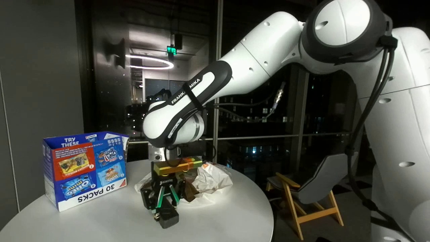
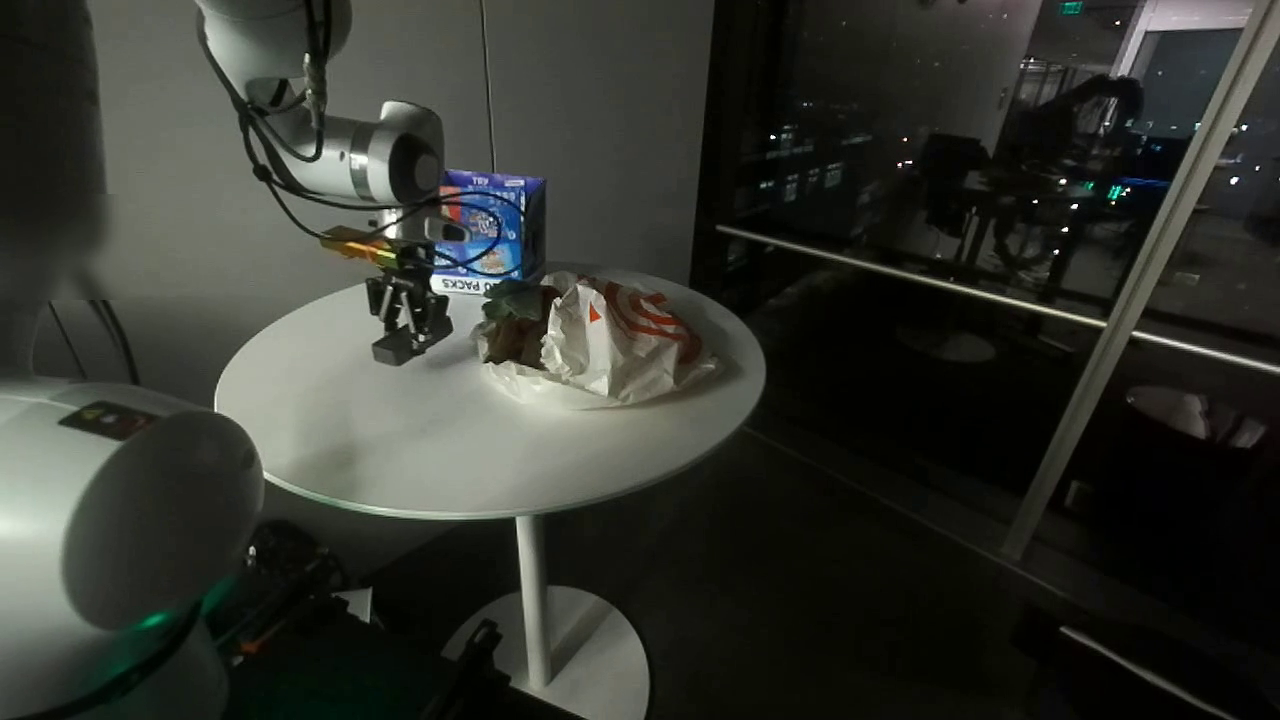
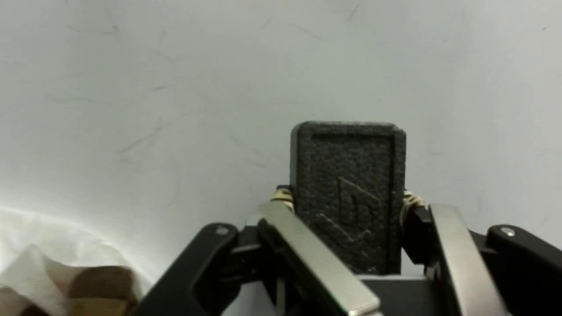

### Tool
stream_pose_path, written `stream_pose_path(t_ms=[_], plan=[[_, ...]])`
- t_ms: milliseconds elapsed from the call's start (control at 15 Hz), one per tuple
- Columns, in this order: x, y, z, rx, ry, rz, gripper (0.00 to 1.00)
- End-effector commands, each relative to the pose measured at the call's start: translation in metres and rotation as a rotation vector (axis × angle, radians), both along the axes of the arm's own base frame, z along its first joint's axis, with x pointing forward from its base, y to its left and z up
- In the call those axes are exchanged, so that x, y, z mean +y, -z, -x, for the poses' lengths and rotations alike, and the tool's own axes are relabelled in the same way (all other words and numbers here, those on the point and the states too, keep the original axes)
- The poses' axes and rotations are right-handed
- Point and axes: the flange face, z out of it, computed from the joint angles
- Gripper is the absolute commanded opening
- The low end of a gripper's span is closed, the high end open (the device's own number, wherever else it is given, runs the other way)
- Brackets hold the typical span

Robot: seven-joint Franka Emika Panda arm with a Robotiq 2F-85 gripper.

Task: Put the items on the table inside the plastic bag except for the blue box

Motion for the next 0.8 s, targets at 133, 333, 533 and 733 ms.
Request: stream_pose_path(t_ms=[133,333,533,733], plan=[[-0.054,-0.021,0.011,-0.031,0.286,-0.026,0.33],[-0.061,-0.026,0.021,0.018,0.331,-0.073,0.33],[-0.062,-0.029,0.031,0.040,0.364,-0.108,0.33],[-0.067,-0.030,0.029,0.049,0.416,-0.122,0.33]])
